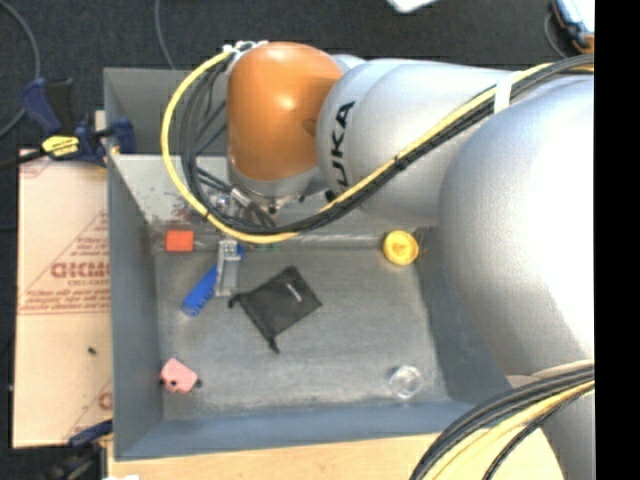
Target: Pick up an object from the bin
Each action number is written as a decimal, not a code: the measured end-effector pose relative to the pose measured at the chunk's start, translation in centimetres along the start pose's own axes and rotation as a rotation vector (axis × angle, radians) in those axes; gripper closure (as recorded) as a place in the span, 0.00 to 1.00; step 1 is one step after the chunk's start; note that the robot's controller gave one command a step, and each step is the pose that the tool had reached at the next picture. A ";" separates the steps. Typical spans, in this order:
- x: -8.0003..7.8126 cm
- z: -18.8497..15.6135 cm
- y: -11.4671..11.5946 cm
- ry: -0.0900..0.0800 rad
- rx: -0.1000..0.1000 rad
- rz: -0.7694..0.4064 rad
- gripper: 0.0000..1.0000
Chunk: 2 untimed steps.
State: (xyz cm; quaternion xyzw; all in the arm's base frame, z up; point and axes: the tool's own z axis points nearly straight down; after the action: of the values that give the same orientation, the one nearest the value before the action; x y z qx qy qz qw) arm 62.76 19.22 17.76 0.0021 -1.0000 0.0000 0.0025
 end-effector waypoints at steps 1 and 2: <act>-0.2 -0.6 -0.1 -0.009 -0.001 0.005 0.00; -0.2 8.3 -7.7 -0.007 0.000 -0.171 0.00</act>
Offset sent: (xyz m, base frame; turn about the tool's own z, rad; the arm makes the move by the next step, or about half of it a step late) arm -0.0006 -0.0960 -0.1076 -0.2121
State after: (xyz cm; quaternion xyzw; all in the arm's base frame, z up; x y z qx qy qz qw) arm 62.91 11.50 9.44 0.0876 -0.9962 0.0000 -0.0011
